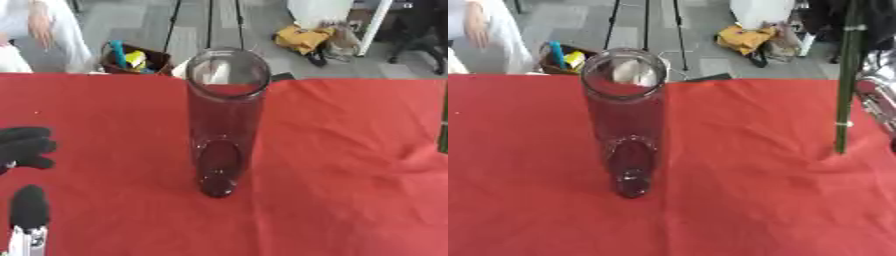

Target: Arrange flowers into the vase.

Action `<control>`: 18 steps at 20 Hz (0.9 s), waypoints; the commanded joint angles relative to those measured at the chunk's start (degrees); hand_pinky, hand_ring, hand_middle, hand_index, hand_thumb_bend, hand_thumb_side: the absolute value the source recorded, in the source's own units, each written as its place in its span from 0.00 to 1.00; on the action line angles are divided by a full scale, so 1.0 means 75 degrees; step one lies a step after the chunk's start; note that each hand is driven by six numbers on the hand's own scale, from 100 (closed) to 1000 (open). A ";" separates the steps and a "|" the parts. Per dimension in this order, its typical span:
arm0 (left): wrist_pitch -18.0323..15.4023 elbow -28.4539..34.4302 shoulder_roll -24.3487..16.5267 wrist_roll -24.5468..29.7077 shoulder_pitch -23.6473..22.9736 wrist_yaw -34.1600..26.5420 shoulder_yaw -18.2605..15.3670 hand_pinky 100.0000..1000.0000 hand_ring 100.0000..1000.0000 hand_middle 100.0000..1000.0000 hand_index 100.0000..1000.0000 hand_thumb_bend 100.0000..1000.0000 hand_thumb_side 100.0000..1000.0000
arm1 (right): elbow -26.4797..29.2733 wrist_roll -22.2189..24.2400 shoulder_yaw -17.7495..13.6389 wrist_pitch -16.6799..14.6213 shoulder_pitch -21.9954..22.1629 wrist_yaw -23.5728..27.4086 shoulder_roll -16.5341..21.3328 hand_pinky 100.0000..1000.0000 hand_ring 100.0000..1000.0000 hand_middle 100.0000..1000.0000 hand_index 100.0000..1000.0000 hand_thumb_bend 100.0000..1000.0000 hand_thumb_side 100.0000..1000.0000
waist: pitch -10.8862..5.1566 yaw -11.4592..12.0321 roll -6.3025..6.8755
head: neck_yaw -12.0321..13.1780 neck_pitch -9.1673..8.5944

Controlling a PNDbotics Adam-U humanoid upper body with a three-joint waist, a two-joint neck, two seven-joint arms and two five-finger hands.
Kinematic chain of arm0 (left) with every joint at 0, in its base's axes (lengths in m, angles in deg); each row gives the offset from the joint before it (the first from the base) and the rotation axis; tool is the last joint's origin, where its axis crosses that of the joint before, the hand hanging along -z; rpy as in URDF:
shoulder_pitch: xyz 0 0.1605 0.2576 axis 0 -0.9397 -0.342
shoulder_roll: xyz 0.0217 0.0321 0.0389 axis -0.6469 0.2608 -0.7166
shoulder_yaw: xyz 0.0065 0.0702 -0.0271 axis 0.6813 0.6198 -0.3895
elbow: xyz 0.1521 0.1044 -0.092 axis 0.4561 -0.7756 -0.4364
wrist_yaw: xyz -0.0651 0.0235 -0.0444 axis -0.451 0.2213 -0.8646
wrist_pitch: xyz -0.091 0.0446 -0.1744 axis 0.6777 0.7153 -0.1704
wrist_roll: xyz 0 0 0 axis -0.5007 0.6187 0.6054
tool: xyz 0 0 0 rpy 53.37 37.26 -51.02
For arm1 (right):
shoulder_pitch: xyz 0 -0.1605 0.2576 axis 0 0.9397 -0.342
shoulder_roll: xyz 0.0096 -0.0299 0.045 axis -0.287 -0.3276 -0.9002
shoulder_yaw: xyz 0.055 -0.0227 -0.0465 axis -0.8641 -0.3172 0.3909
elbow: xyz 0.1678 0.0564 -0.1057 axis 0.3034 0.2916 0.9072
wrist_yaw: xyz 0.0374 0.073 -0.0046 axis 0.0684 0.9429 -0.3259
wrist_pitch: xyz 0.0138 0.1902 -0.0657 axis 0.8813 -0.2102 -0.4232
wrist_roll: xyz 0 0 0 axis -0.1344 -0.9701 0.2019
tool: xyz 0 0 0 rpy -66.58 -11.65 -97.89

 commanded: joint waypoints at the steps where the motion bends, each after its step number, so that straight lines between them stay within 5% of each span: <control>1: -0.0008 0.0136 -0.0108 0.0027 0.0030 -0.0047 0.0093 0.53 0.65 0.68 0.74 0.00 0.66 | -0.0026 -0.0219 -0.0070 -0.0102 -0.0276 0.0483 0.0393 0.00 0.01 0.00 0.00 0.00 0.77 | -0.0240 0.0014 -0.0023 | -0.0046 -0.0009; 11: -0.0012 0.0136 -0.0145 0.0043 -0.0027 -0.0063 0.0100 0.53 0.65 0.68 0.74 0.00 0.66 | -0.0092 -0.0579 -0.0074 -0.0441 -0.0561 0.1234 0.0472 0.00 0.00 0.00 0.00 0.00 0.76 | -0.0330 0.0141 -0.0075 | -0.0136 0.0039; 18: 0.0000 0.0136 -0.0153 0.0072 -0.0055 -0.0078 0.0110 0.53 0.65 0.68 0.74 0.00 0.66 | -0.0013 -0.0983 -0.0077 -0.1067 -0.0694 0.1444 0.0512 0.00 0.00 0.00 0.00 0.00 0.75 | -0.0374 0.0222 -0.0112 | -0.0211 0.0049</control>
